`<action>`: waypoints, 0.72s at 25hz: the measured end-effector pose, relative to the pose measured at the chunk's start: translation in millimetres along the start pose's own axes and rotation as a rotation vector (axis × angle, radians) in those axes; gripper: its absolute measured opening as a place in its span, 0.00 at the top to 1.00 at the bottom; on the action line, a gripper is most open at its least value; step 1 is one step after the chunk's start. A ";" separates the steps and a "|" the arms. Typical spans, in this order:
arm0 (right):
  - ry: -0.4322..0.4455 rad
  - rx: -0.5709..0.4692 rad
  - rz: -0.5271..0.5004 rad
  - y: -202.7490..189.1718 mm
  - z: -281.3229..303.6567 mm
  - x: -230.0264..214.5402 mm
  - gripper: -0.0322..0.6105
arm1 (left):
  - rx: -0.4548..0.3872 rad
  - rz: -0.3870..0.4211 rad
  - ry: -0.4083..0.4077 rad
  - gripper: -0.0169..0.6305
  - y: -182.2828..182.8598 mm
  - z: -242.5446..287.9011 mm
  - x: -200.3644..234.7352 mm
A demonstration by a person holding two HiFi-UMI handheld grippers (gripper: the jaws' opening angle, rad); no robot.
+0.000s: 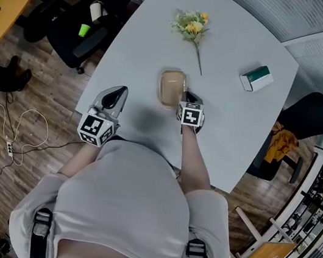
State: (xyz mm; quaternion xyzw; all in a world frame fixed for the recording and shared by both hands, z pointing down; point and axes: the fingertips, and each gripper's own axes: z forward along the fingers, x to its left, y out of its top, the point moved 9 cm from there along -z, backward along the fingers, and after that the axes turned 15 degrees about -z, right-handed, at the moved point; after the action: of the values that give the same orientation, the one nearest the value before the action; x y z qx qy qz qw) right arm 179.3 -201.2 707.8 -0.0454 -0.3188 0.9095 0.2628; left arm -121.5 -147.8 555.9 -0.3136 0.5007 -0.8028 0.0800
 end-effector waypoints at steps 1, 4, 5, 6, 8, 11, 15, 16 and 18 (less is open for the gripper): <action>-0.002 -0.003 -0.003 0.4 -0.7 0.7 0.92 | -0.001 0.001 0.000 0.96 0.2 -0.7 -0.2; -0.009 -0.015 -0.004 1.6 -4.3 2.0 0.92 | -0.004 0.002 0.000 0.96 0.6 -3.6 -1.9; -0.012 -0.018 -0.004 1.9 -5.5 2.0 0.92 | -0.005 0.002 -0.001 0.96 0.6 -4.5 -2.6; -0.013 -0.021 -0.004 2.3 -6.6 1.9 0.92 | -0.007 0.003 -0.001 0.96 0.6 -5.1 -3.3; -0.016 -0.027 -0.007 3.4 -8.9 1.8 0.92 | -0.009 0.006 -0.002 0.96 0.5 -6.1 -4.5; -0.025 -0.041 -0.012 4.8 -13.4 2.7 0.92 | -0.014 0.008 -0.004 0.96 1.0 -9.1 -6.7; -0.042 -0.058 -0.013 7.9 -22.1 4.2 0.92 | -0.024 0.013 -0.009 0.96 2.8 -14.5 -9.8; -0.046 -0.064 -0.012 8.3 -24.3 4.6 0.92 | -0.026 0.014 -0.010 0.96 2.7 -15.9 -10.5; -0.053 -0.075 -0.009 9.5 -28.6 5.5 0.92 | -0.029 0.017 -0.012 0.96 2.6 -18.6 -11.4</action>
State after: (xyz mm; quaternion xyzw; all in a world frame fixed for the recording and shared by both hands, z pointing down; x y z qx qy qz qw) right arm 177.5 -188.7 679.9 -0.0297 -0.3597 0.8966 0.2565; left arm -123.8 -130.0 543.2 -0.3150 0.5146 -0.7928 0.0854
